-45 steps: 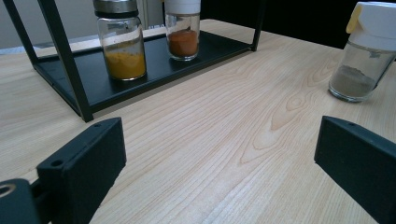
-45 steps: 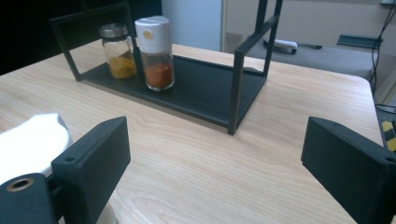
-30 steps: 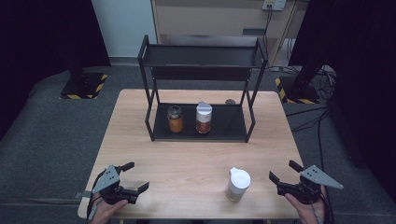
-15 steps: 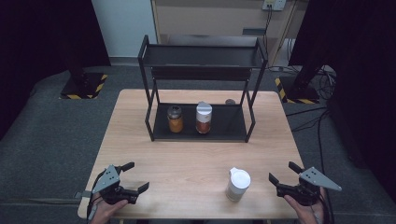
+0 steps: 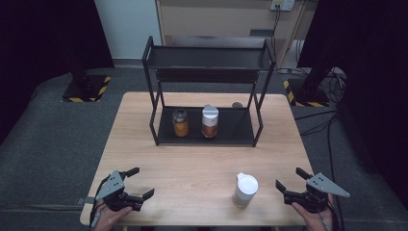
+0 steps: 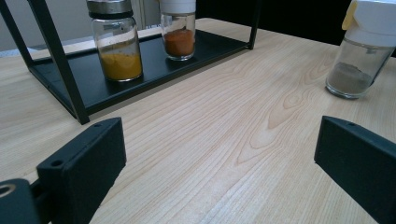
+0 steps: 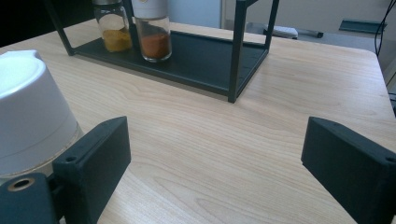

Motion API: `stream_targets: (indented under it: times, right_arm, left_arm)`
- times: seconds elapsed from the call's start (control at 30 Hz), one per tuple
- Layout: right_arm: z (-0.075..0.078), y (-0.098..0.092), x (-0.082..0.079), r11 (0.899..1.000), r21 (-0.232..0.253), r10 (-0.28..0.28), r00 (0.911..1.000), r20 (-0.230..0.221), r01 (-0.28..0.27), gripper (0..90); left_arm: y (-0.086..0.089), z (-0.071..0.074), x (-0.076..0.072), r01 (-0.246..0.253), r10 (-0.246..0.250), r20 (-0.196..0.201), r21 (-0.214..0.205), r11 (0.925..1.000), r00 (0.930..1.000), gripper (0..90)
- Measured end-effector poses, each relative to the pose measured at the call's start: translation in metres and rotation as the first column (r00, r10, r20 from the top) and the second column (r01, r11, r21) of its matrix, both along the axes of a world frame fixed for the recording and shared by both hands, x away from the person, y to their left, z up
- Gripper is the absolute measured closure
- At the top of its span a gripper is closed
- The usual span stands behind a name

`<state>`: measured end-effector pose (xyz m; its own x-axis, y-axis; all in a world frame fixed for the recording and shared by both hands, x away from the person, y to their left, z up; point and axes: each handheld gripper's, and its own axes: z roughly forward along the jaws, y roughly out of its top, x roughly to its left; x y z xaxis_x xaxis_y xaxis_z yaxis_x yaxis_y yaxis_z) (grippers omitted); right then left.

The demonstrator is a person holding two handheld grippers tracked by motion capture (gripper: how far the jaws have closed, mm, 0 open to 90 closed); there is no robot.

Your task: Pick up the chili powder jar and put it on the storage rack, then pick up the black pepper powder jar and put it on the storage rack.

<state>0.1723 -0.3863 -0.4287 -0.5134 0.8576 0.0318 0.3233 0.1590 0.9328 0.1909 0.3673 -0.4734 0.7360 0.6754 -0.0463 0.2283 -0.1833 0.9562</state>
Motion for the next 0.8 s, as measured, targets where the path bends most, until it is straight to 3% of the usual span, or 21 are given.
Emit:
stream_targets:
  times: [0.3,0.8]
  right_arm:
    - [0.001,0.003,-0.002,1.000,-0.010,-0.015,0.9999,0.003,0.015,5.0]
    - [0.011,-0.002,-0.003,0.999,0.050,-0.004,0.9999,0.009,0.003,4.2]
  left_arm:
    - [0.000,0.000,0.000,0.001,-0.001,0.000,-0.001,1.0000,1.0000,1.4]
    - [0.000,0.000,0.000,-0.003,0.003,-0.002,-0.005,1.0000,1.0000,1.4]
